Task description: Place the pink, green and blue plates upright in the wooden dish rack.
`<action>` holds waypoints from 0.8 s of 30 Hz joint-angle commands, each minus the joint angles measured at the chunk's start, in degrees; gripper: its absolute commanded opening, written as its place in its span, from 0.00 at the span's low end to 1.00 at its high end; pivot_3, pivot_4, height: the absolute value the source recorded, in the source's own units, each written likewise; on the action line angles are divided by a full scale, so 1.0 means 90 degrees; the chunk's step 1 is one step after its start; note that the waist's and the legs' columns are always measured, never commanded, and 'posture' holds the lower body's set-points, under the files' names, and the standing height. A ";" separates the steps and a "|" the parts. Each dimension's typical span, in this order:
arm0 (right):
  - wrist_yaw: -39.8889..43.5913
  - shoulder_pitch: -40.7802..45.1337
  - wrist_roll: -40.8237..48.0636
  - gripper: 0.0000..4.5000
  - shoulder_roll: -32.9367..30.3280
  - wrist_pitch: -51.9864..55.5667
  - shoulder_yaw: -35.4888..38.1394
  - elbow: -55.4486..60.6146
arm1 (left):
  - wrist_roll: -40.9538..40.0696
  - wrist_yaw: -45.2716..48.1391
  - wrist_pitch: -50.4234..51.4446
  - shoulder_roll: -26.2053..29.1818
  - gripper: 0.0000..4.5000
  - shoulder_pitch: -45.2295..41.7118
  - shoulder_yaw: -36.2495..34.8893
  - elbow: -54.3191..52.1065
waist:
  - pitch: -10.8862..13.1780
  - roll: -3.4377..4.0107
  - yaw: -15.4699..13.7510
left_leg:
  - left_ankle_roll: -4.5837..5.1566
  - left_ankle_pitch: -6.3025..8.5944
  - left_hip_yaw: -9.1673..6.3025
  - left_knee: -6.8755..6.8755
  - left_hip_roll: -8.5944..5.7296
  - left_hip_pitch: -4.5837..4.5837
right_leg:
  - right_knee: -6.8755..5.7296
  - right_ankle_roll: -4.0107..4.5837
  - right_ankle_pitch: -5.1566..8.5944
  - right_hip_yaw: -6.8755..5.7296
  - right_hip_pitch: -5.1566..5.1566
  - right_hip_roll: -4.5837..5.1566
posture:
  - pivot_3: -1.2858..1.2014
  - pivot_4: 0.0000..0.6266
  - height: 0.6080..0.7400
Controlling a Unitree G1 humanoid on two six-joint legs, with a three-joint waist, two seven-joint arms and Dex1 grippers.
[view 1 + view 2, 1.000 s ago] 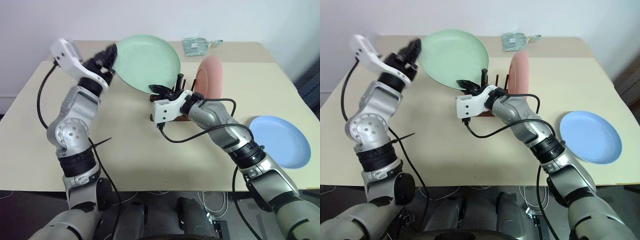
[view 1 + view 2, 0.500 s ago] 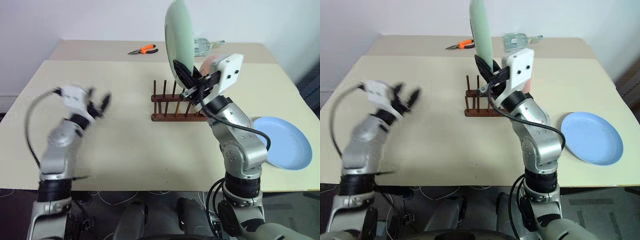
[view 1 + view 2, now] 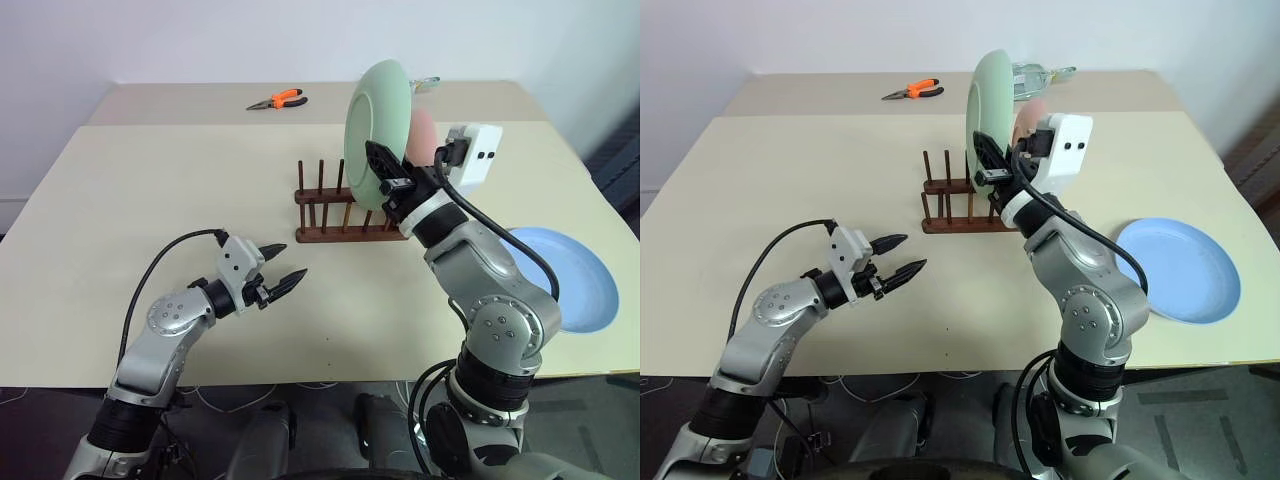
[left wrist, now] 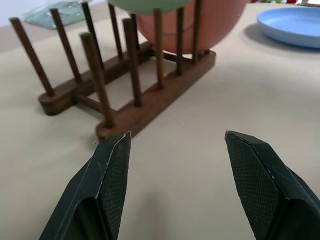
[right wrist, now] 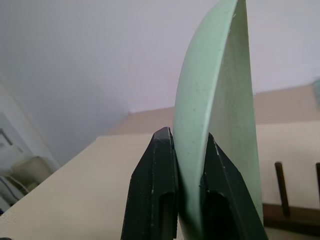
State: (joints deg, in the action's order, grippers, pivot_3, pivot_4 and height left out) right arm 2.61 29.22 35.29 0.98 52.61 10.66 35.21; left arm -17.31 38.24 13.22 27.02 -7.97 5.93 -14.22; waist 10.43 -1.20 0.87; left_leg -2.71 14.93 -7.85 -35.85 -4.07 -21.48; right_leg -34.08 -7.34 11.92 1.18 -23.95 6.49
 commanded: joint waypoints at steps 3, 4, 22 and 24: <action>-0.0191 0.0200 0.0361 0.00 -0.0089 0.0025 0.0077 0.0111 | 0.0157 0.0019 -0.0107 -0.0018 0.68 0.0004 0.0004 -0.0194 | 0.0000 0.0000 0.0000 | 0.0000 0.0000 0.0000 -0.0001 0.0000 0.0000 | 0.0000 -0.0001 0.0000 0.0001 0.0000 0.0000 | 0.52 0.24 1.00; -0.0235 0.0246 0.0383 0.00 -0.0108 0.0047 0.0083 0.0057 | 0.0175 0.0025 -0.0113 -0.0019 0.68 0.0014 0.0003 -0.0198 | 0.0000 0.0000 0.0001 | 0.0000 0.0000 0.0000 -0.0001 0.0000 0.0000 | 0.0000 -0.0001 0.0000 0.0000 0.0000 0.0000 | 0.52 0.24 1.00; 0.0845 0.1251 -0.1372 0.79 -0.2114 -0.1325 -0.1262 -0.1018 | 0.0345 0.0003 -0.0070 -0.0196 0.69 -0.0012 0.0069 -0.0310 | 0.0002 0.0002 0.0000 | 0.0001 0.0000 0.0004 -0.0002 -0.0001 -0.0002 | 0.0004 -0.0003 0.0001 -0.0002 0.0003 0.0000 | 0.52 0.24 1.00; 0.1151 0.1351 -0.1596 0.79 -0.2543 -0.1785 -0.1199 -0.0896 | 0.0351 0.0004 -0.0060 -0.0208 0.69 -0.0023 0.0079 -0.0305 | 0.0002 0.0001 -0.0004 | 0.0001 0.0000 0.0004 -0.0003 -0.0001 -0.0003 | 0.0005 -0.0011 0.0006 -0.0002 0.0003 0.0000 | 0.52 0.24 1.00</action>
State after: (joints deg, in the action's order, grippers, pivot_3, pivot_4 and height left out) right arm 10.88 39.03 22.60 -20.59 40.73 -0.98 23.60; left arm -14.25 38.34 13.15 25.35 -7.73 6.55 -14.72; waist 10.45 -1.19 0.84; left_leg -2.70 14.93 -7.81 -35.87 -4.08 -21.51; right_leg -34.03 -7.51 12.01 1.17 -23.90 6.49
